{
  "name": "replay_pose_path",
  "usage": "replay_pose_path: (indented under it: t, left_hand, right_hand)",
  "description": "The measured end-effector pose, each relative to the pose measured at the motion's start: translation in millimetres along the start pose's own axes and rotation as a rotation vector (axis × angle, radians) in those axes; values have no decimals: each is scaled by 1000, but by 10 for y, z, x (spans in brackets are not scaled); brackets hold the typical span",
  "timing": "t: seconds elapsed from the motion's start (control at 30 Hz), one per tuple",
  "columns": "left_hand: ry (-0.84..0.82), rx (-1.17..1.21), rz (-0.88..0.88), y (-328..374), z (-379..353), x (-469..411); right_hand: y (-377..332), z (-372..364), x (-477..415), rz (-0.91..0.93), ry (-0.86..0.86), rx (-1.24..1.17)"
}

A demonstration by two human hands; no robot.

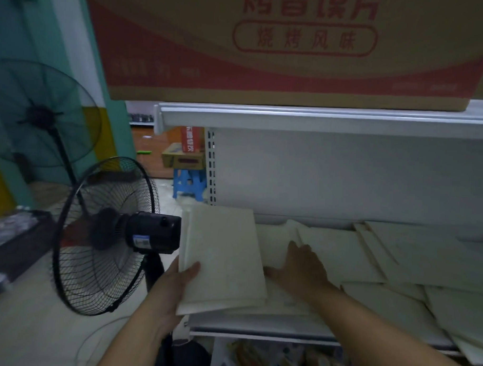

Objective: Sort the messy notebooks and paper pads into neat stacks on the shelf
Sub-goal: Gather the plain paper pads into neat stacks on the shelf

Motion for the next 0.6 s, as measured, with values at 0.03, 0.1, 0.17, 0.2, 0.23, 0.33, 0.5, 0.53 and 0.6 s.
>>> replay_pose_path:
  t: [0.03,0.1,0.17,0.2,0.23,0.33,0.5,0.53,0.6]
  left_hand:
    - [3,11,4,-15,20,5]
    - [10,29,1,-31,58,14]
    - [11,42,-13,-7,94,34]
    - [14,40,-31,22,122,40]
    - [27,25,-54,54,168,37]
    - [30,-19,-110,186,191,14]
    - [-18,-104,-108,133,-204,-26]
    - [-45,-106,-98,95,-371,-9]
    - [-109,-115,-77,-10,-747,61]
  right_hand:
    - [30,27,-21,-24,-13,-118]
    - [89,116,-50,-59,-10,-323]
    - [52,318,-62,9,64,-416]
    - [13,426,-61,72,93,-442]
    - [2,540,-41,123,116,-485]
    - [300,835,30,98,162,-855]
    - [676,1085,305,13,171,-1298]
    - [687,1071,320,0,158,-1297]
    - [637,982,354,-27,97,-1316]
Point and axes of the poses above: each hand's wrist, its own x-axis away from the middle knuckle, its own z-axis out of the back of the hand, y = z × x, the point moved 10 cm from there along -x, towards the middle knuckle, and after that the axes turned 1 degree about x, right-handed, at the moved point
